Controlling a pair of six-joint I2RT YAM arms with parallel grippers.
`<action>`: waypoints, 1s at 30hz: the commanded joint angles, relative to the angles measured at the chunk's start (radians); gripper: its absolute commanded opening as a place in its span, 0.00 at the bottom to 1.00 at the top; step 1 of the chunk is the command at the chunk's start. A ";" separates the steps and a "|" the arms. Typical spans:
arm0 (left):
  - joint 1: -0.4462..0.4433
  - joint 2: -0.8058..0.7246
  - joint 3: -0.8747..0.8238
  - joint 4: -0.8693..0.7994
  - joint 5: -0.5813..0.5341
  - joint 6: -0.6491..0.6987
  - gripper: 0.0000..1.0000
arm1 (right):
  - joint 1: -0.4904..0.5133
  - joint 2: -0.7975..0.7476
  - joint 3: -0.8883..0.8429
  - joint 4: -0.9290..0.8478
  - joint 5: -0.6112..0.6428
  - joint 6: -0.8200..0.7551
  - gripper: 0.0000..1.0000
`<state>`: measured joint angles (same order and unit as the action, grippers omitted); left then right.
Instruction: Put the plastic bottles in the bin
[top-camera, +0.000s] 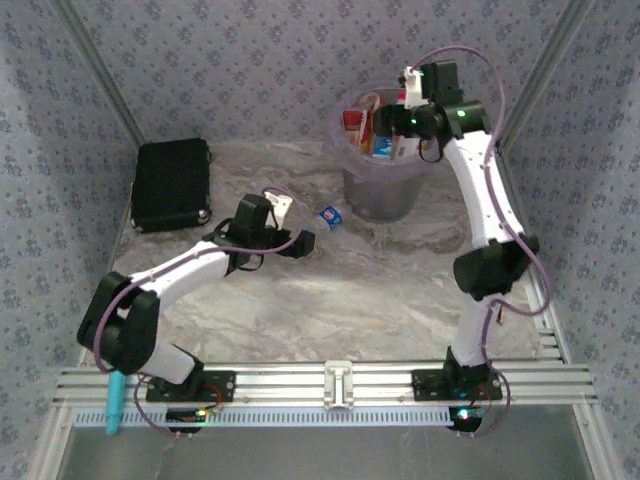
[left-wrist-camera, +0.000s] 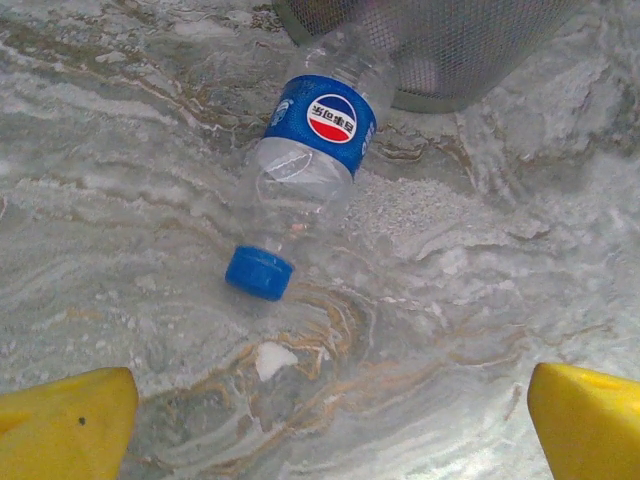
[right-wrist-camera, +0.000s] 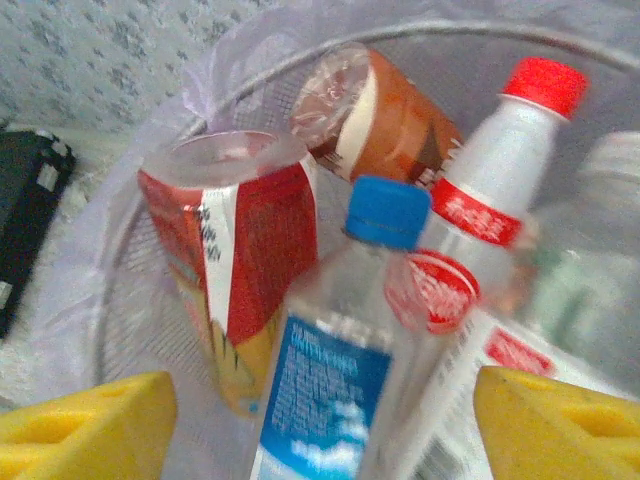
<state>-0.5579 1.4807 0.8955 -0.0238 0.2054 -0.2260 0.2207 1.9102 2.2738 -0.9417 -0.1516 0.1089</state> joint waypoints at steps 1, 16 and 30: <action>-0.006 0.068 0.079 -0.003 0.023 0.103 1.00 | -0.019 -0.191 -0.137 0.047 -0.031 0.004 0.86; 0.030 0.453 0.402 -0.130 0.153 0.250 1.00 | -0.108 -0.765 -0.752 0.071 -0.071 0.106 0.95; 0.006 0.591 0.501 -0.179 0.122 0.266 0.87 | -0.127 -0.918 -0.884 0.047 -0.035 0.156 0.95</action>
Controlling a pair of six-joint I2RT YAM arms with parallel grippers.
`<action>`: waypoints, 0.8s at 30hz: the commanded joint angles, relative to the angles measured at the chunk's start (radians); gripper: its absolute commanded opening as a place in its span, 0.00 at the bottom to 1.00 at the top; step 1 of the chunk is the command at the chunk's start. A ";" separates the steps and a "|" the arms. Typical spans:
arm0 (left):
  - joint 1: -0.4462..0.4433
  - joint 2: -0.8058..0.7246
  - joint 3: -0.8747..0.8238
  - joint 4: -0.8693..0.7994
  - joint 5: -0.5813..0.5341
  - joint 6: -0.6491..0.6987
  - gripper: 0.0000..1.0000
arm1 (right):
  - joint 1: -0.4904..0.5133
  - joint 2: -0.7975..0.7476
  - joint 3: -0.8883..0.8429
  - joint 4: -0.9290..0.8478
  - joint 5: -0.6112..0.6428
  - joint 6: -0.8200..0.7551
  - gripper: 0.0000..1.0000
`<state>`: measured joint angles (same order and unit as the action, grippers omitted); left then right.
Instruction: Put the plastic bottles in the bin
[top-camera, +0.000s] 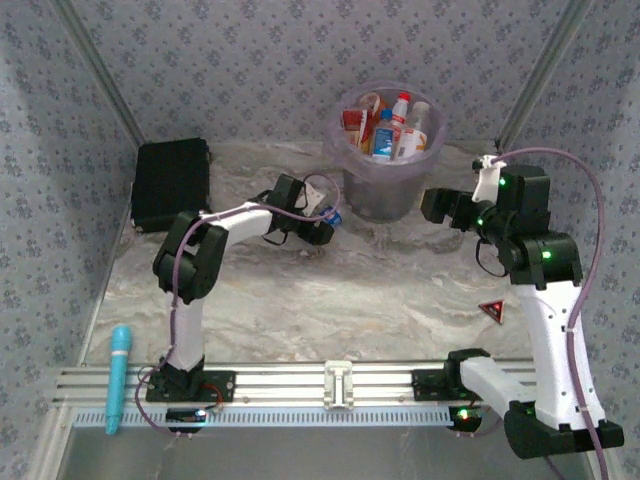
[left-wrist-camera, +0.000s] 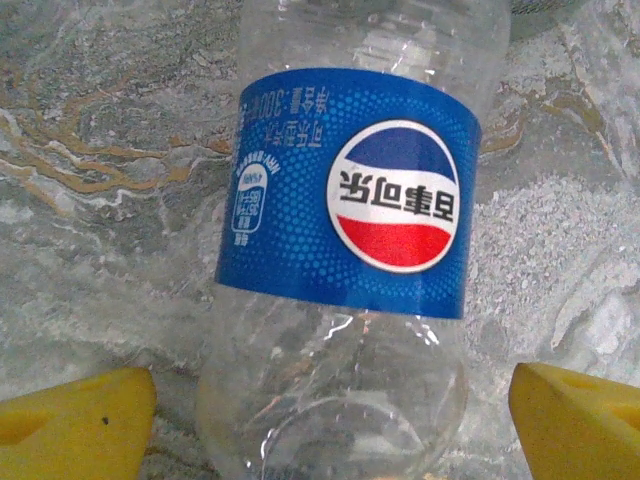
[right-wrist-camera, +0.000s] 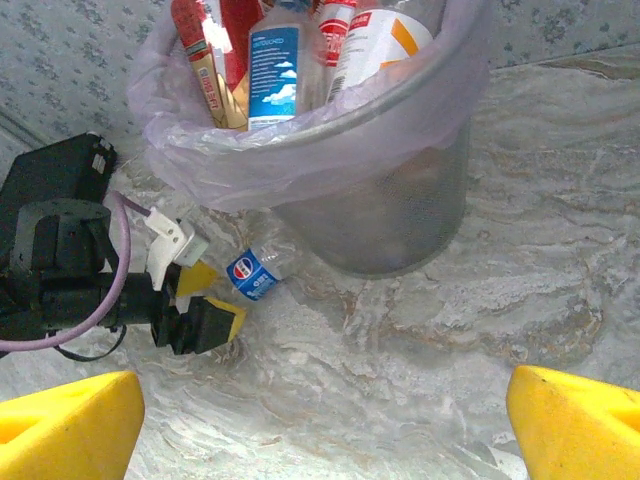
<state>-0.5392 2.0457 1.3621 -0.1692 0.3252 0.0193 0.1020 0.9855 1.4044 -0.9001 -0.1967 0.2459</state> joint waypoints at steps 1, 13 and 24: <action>-0.013 0.028 0.035 -0.033 -0.004 0.020 0.83 | -0.009 0.007 -0.014 0.011 0.010 0.020 0.95; -0.014 0.022 0.027 -0.039 -0.027 0.023 0.58 | -0.031 -0.002 -0.032 0.010 -0.002 0.010 0.94; 0.086 -0.181 -0.186 0.159 0.061 -0.125 0.50 | -0.011 0.022 -0.034 0.080 -0.078 0.041 0.92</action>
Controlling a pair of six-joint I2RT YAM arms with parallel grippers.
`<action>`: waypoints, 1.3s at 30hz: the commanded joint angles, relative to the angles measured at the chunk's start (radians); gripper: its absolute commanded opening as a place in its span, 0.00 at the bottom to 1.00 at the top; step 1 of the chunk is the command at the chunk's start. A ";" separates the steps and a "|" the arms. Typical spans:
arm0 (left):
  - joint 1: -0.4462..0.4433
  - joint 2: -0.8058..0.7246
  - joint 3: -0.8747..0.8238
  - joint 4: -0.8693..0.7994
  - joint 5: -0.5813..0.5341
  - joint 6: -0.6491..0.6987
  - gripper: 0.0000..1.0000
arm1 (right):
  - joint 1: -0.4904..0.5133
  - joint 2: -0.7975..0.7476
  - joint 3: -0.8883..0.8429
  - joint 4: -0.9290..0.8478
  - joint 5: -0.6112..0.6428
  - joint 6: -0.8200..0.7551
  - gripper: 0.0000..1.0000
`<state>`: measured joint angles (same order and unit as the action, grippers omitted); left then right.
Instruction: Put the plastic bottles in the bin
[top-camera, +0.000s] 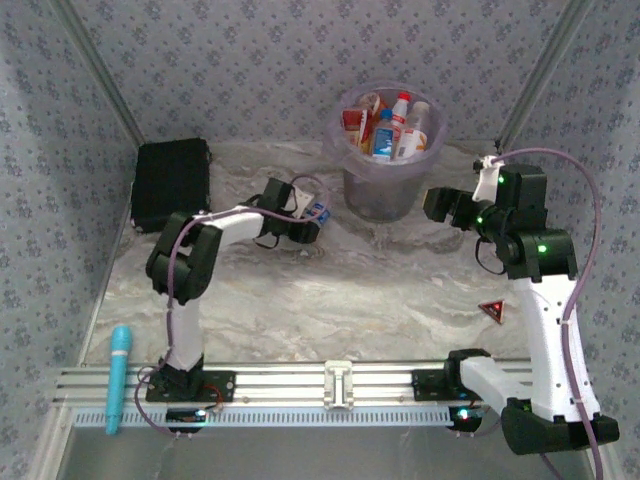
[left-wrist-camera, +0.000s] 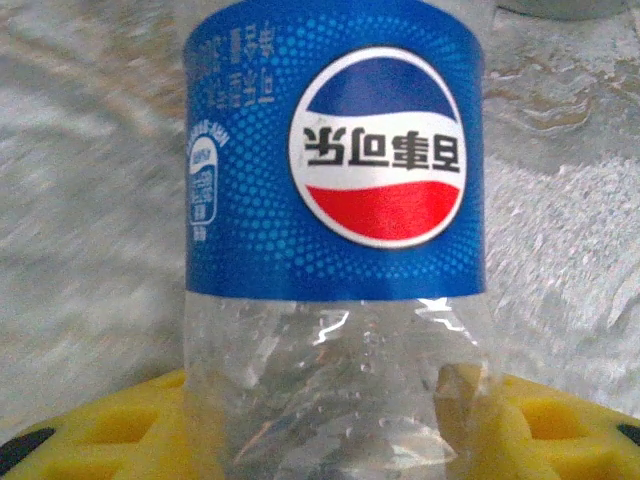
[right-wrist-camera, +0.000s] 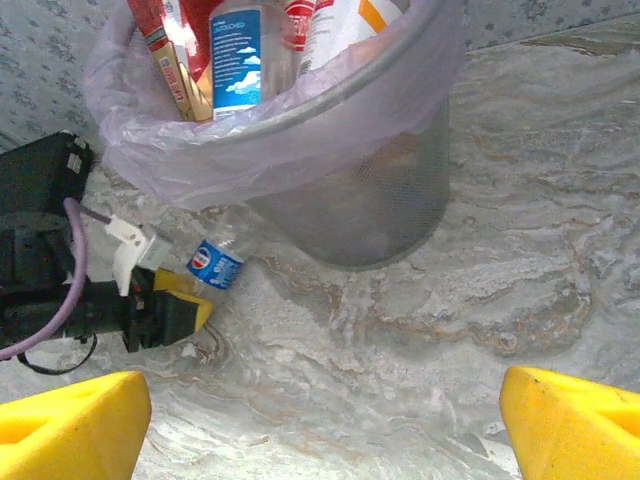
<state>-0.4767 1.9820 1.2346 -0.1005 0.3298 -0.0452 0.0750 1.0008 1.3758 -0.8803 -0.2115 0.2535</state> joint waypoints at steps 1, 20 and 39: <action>0.034 -0.158 -0.096 0.121 0.076 -0.084 0.49 | 0.041 0.013 -0.016 0.100 -0.084 0.046 0.91; -0.030 -0.657 -0.551 0.663 0.299 -0.296 0.27 | 0.441 0.406 0.027 0.495 -0.164 0.284 1.00; -0.084 -0.670 -0.510 0.590 0.258 -0.206 0.27 | 0.460 0.561 0.094 0.491 -0.266 0.307 0.75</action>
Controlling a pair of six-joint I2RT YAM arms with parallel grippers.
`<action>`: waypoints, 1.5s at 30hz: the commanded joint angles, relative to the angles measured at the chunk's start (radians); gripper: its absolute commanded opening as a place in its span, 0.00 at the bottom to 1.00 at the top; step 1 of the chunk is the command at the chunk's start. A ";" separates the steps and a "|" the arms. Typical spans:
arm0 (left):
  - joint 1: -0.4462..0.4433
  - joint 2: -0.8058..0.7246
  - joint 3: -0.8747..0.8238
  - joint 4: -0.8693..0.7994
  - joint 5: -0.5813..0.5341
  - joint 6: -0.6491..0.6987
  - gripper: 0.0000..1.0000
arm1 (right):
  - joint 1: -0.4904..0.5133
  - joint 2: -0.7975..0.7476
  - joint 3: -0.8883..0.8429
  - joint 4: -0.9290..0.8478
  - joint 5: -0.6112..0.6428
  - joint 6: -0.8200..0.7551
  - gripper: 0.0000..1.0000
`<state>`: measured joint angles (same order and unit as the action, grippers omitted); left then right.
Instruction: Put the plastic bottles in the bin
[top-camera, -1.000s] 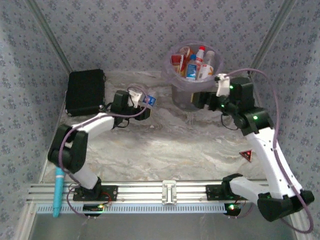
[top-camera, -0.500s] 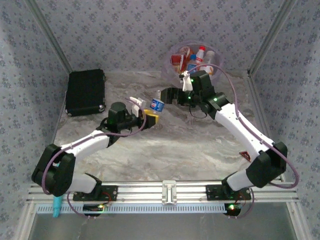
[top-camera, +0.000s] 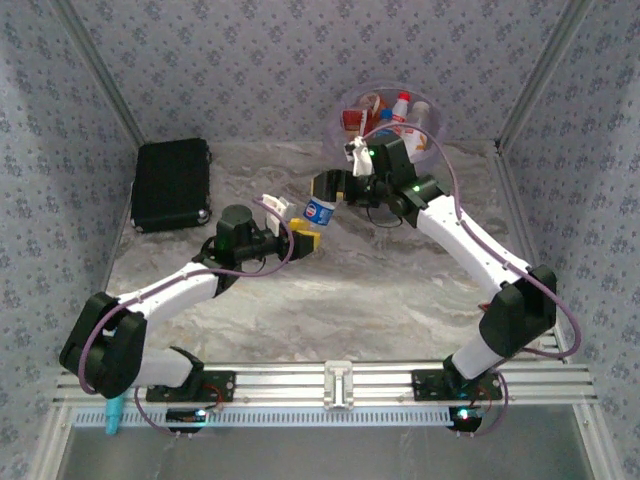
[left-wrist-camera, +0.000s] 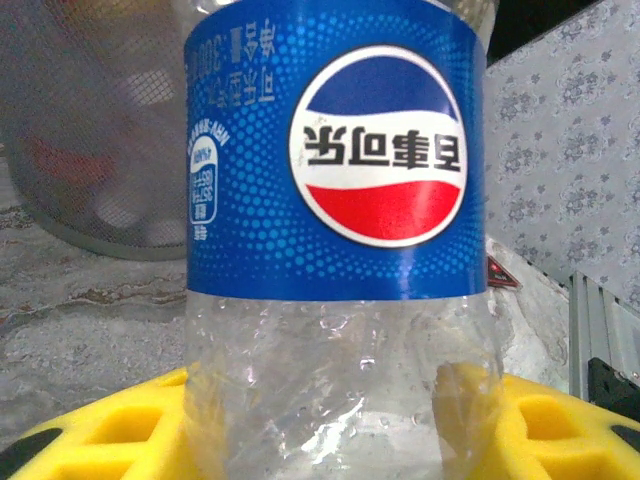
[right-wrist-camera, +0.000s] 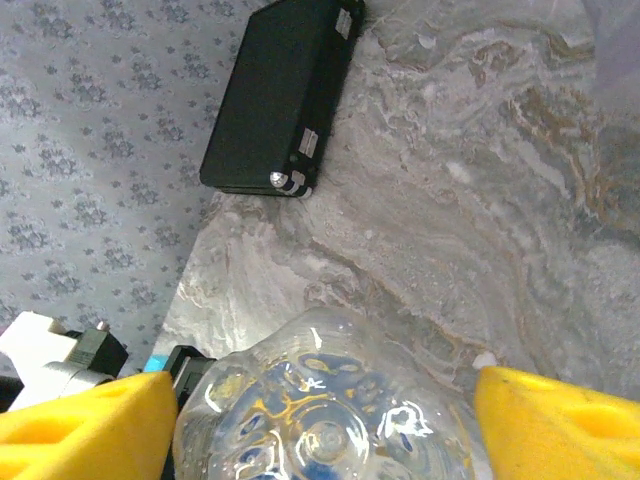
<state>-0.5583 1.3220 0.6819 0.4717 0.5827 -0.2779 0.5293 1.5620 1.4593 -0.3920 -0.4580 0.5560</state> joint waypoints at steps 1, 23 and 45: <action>-0.003 -0.010 0.045 0.014 0.001 0.029 0.27 | 0.006 0.001 0.008 0.005 -0.022 0.008 0.72; -0.001 -0.112 0.099 -0.247 -0.165 -0.024 1.00 | -0.101 0.006 0.333 -0.192 0.058 -0.234 0.45; 0.082 -0.203 0.015 -0.388 -0.274 -0.111 0.98 | -0.454 0.180 0.685 -0.304 0.233 -0.415 0.44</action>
<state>-0.4831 1.1515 0.7067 0.1028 0.3206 -0.3710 0.0704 1.7344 2.1277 -0.6525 -0.2295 0.1730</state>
